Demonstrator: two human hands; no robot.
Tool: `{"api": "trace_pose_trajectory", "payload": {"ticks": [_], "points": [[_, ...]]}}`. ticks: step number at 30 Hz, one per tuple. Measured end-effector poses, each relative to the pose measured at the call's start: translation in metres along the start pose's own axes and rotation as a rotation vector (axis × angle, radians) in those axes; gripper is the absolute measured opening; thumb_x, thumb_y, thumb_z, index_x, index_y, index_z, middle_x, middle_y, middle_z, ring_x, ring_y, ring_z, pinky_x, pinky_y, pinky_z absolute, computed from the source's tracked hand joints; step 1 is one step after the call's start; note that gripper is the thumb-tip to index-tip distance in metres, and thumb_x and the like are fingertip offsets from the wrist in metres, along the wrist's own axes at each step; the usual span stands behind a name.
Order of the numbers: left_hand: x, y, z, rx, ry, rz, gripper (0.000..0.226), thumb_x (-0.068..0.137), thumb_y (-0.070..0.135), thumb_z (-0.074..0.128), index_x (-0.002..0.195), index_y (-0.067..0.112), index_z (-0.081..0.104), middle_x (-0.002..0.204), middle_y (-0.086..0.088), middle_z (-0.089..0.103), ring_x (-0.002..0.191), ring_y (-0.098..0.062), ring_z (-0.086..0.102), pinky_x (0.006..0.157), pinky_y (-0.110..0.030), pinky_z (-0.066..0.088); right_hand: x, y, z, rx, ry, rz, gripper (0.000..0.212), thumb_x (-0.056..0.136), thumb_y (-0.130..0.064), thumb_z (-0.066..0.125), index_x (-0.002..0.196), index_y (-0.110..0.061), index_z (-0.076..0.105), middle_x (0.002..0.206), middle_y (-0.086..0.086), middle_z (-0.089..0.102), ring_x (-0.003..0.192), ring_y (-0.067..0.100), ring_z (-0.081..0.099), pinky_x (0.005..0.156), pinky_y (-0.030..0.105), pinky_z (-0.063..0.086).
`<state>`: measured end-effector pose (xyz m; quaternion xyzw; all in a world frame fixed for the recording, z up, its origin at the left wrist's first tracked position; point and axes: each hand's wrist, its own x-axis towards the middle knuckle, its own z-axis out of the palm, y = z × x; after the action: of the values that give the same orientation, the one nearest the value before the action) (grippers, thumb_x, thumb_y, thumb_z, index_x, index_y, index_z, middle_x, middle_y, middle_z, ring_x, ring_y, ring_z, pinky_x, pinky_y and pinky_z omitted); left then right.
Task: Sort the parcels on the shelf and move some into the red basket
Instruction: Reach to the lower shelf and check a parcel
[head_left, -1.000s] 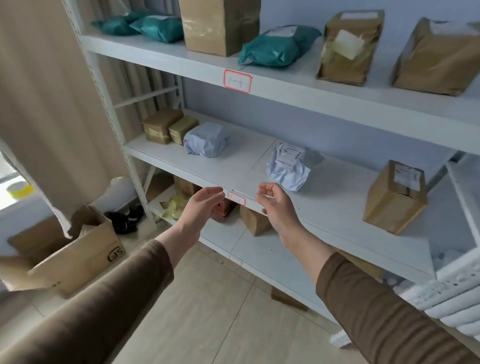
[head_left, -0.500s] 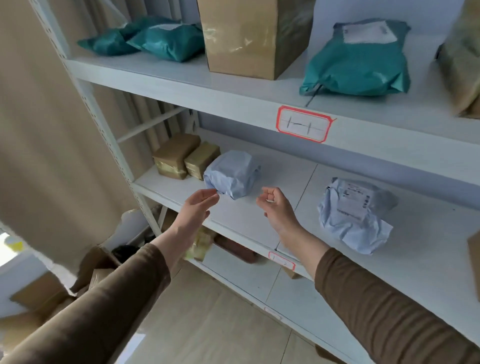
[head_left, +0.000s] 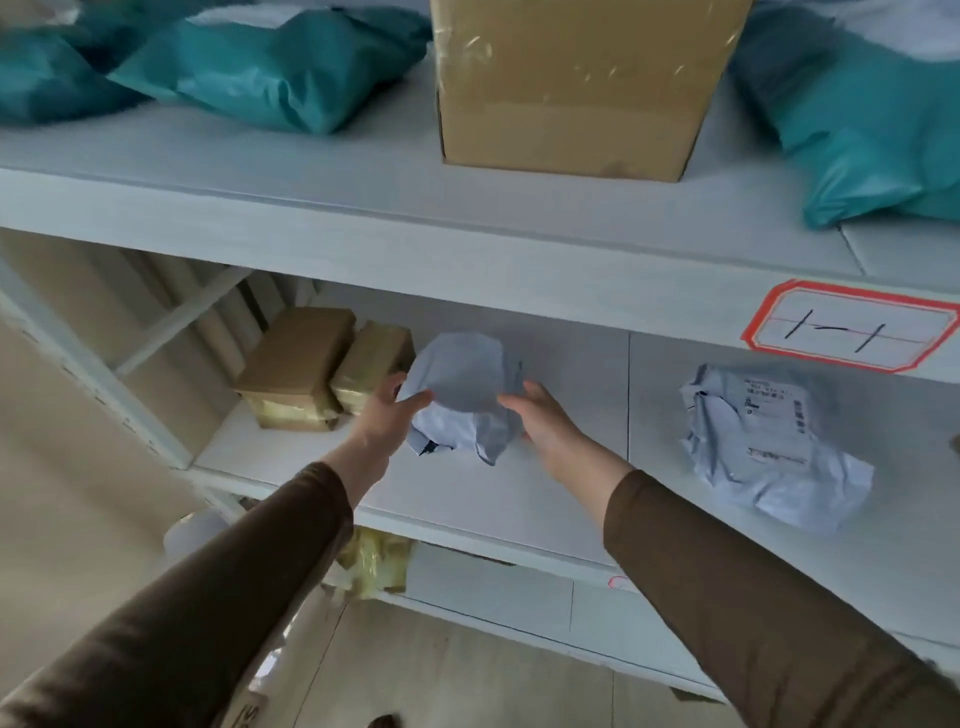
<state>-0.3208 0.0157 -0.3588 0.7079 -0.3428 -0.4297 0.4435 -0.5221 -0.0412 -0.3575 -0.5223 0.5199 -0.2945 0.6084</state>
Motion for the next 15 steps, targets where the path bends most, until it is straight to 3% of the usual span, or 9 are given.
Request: {"api": "trace_pose_trajectory", "payload": {"ticks": [4,6,8,12,15], "points": [[0.050,-0.004,-0.012,0.065,-0.100,-0.055,0.064,0.098,0.022,0.069,0.153,0.015,0.039,0.138,-0.009,0.056,0.118,-0.027,0.052,0.093,-0.032,0.035,0.028,0.004,0.036,0.061,0.119,0.116,0.033,0.100,-0.019,0.063,0.132,-0.021,0.056,0.127,0.004,0.069,0.109,0.022,0.067,0.089,0.035,0.056],[0.067,-0.007,-0.014,0.094,-0.155,-0.067,0.053,0.097,0.018,0.069,0.144,0.017,0.044,0.126,-0.006,0.058,0.117,-0.028,0.056,0.090,-0.031,0.036,0.034,0.005,0.047,0.103,0.188,0.166,0.042,0.099,-0.018,0.063,0.140,-0.016,0.051,0.127,0.007,0.066,0.104,0.023,0.066,0.081,0.034,0.053],[0.078,-0.010,-0.016,0.098,-0.216,-0.094,0.057,0.096,0.017,0.070,0.146,0.016,0.043,0.128,-0.003,0.057,0.117,-0.026,0.055,0.091,-0.032,0.037,0.033,0.005,0.054,0.143,0.228,0.220,0.039,0.100,-0.021,0.062,0.137,-0.019,0.049,0.123,0.005,0.065,0.093,0.017,0.063,0.074,0.031,0.047],[0.091,-0.020,-0.017,0.040,-0.300,-0.178,0.080,0.082,0.027,0.080,0.152,0.021,0.043,0.136,-0.008,0.062,0.115,-0.027,0.060,0.098,-0.039,0.051,0.023,0.015,0.055,0.211,0.277,0.309,0.057,0.103,-0.024,0.059,0.155,-0.019,0.035,0.135,0.010,0.059,0.119,0.028,0.061,0.086,0.038,0.050],[0.078,-0.024,-0.016,-0.004,-0.329,-0.281,0.078,0.096,0.017,0.071,0.160,0.017,0.028,0.118,-0.009,0.059,0.091,-0.024,0.055,0.072,-0.031,0.051,0.009,0.026,0.051,0.204,0.327,0.351,0.053,0.100,-0.031,0.063,0.148,-0.017,0.044,0.133,0.009,0.063,0.100,0.025,0.061,0.081,0.035,0.049]]}}
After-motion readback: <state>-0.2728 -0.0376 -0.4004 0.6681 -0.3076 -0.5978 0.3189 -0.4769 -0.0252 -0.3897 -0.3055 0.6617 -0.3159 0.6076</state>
